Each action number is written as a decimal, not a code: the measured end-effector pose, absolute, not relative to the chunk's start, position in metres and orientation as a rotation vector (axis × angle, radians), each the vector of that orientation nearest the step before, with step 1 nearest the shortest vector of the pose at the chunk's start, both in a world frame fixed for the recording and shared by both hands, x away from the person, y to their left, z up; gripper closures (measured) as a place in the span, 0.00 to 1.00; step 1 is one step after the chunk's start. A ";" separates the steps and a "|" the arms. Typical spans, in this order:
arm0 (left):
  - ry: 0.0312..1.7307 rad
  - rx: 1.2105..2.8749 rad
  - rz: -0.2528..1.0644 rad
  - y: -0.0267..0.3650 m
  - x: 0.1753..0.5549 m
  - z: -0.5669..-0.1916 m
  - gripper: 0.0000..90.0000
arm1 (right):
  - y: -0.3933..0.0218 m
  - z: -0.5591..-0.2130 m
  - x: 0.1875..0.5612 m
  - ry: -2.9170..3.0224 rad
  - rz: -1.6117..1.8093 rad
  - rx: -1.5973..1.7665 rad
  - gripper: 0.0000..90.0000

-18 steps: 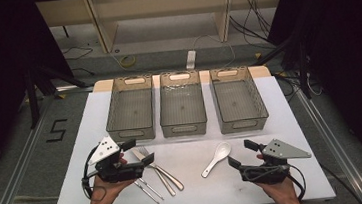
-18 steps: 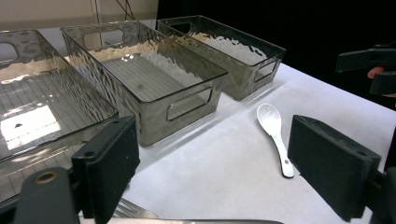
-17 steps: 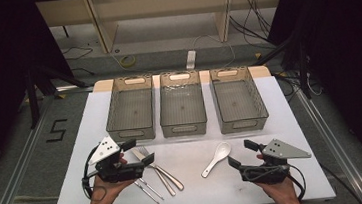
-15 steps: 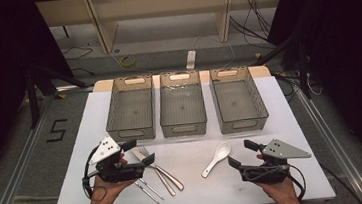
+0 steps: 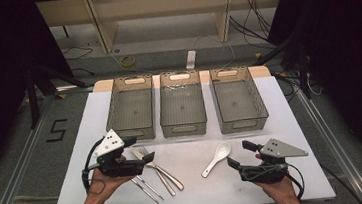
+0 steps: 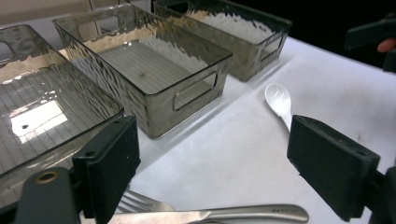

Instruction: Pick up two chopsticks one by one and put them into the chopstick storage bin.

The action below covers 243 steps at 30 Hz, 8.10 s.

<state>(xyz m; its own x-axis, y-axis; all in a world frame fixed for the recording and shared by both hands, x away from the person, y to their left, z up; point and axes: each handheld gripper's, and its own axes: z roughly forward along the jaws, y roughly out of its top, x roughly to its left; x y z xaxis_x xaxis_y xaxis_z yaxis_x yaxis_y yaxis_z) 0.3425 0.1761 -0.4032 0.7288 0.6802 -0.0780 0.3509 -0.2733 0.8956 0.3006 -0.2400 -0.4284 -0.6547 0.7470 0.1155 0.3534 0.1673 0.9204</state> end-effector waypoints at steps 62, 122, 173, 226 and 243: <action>0.634 2.811 0.089 0.190 0.384 -0.442 0.32 | -0.236 -0.429 0.301 2.183 1.439 0.997 0.27; 0.410 3.003 -0.004 0.188 0.365 -0.461 0.75 | -0.232 -0.432 0.303 2.242 1.374 0.998 0.28; 0.190 3.028 -0.113 0.196 0.339 -0.456 0.94 | -0.227 -0.434 0.302 2.279 1.329 0.969 0.29; 0.949 2.238 0.383 0.198 0.412 -0.385 0.94 | -0.232 -0.434 0.304 2.244 1.339 1.006 0.29; 1.000 2.132 0.448 0.202 0.463 -0.345 0.94 | -0.232 -0.435 0.304 2.248 1.343 1.002 0.29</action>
<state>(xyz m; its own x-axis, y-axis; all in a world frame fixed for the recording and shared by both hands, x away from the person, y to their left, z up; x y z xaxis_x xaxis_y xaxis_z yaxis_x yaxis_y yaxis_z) 0.4634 0.2021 -0.3452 0.6372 0.7707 0.0058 0.5175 -0.4335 0.7378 0.3036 -0.2317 -0.4348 -0.6950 0.7159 0.0669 0.3982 0.3058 0.8649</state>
